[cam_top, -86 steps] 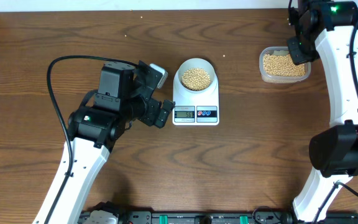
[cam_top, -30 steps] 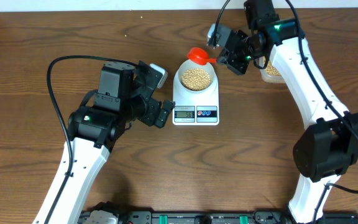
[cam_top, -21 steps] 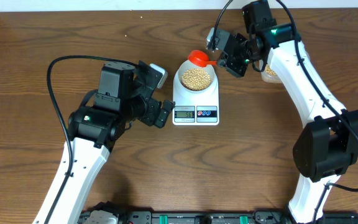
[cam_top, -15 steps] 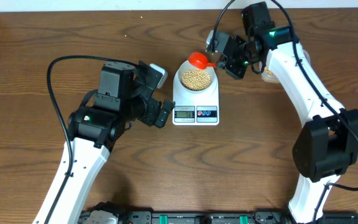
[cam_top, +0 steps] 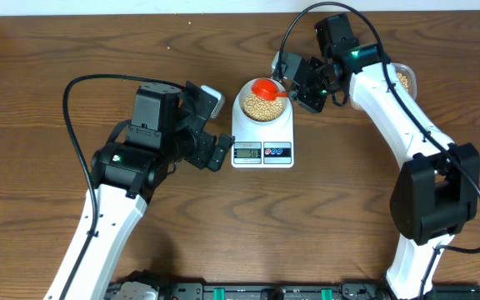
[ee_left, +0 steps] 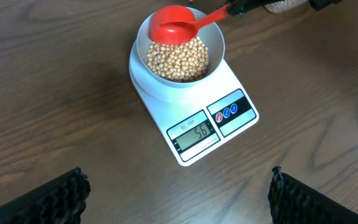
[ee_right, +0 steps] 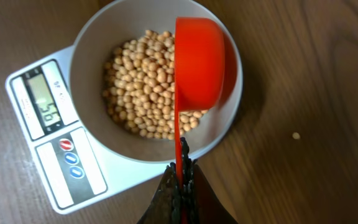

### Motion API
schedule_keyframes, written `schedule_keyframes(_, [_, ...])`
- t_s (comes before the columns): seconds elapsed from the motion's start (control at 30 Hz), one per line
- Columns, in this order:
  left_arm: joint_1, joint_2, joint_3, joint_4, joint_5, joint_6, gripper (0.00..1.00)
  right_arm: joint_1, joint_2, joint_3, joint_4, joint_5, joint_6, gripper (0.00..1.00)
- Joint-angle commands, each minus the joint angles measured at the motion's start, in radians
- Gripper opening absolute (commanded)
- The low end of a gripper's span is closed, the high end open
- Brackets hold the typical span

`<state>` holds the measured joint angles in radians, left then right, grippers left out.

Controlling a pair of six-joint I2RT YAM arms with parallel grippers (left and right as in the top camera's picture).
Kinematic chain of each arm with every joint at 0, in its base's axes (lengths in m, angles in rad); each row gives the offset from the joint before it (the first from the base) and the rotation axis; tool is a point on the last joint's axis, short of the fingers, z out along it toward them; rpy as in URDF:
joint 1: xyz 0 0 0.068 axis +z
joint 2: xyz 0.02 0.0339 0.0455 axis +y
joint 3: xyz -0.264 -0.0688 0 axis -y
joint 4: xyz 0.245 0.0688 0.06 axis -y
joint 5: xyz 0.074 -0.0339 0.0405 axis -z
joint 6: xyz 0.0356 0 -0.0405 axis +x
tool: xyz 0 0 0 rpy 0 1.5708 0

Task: Scoop item into bowl and weigh 50g on scale
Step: 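Tilt the red scoop over the bowl to pour a few soybeans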

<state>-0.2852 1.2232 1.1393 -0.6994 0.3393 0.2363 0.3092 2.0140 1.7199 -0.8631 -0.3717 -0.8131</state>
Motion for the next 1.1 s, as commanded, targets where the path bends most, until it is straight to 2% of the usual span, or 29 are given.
schedule_keyframes(0.0, [-0.002,0.0,-0.003,0.0,0.011,0.002,0.94,0.006,-0.011,-0.006,0.016,0.022,0.016,0.01])
schedule_keyframes(0.6, [-0.002,0.0,-0.003,0.0,0.011,0.002,0.94,0.053,-0.011,-0.009,-0.055,0.006,0.036,0.01])
schedule_keyframes(1.07, [-0.002,0.0,-0.003,0.0,0.012,0.002,0.94,0.048,-0.011,-0.009,-0.069,-0.05,0.13,0.01])
